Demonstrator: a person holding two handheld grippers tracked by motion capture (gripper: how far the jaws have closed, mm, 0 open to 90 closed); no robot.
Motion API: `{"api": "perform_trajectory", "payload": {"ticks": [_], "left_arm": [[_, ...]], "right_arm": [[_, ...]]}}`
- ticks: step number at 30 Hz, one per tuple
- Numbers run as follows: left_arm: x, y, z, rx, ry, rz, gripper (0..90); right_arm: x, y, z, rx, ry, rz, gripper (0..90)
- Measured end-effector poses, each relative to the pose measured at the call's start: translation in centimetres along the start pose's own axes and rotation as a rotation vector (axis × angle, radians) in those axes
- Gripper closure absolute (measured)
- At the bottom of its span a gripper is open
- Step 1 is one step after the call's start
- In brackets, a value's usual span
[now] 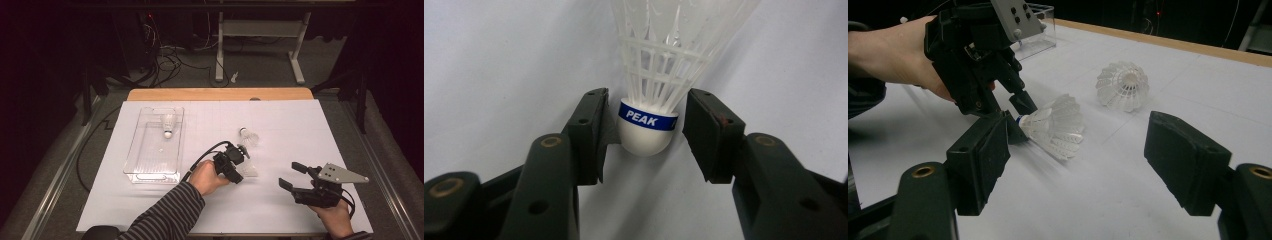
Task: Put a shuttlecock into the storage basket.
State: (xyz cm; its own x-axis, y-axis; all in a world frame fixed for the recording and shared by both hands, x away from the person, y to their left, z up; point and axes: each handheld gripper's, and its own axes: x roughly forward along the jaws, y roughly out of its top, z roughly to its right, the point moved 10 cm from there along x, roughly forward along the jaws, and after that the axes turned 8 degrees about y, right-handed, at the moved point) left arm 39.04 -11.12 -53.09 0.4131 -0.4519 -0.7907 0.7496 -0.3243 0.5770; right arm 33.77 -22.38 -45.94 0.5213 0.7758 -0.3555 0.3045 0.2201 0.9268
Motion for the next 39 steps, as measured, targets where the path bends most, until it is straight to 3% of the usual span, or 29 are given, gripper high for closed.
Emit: {"api": "perform_trajectory", "payload": {"ticks": [17,39], "left_arm": [[0.09,-0.05,-0.24,0.018,0.02,0.008,63.3],[0.07,-0.07,-0.29,0.028,0.027,0.012,64.8]], "right_arm": [[0.02,-0.02,0.01,0.0,0.0,-0.001,26.5],[0.03,-0.03,0.01,0.0,-0.001,-0.002,26.5]]}}
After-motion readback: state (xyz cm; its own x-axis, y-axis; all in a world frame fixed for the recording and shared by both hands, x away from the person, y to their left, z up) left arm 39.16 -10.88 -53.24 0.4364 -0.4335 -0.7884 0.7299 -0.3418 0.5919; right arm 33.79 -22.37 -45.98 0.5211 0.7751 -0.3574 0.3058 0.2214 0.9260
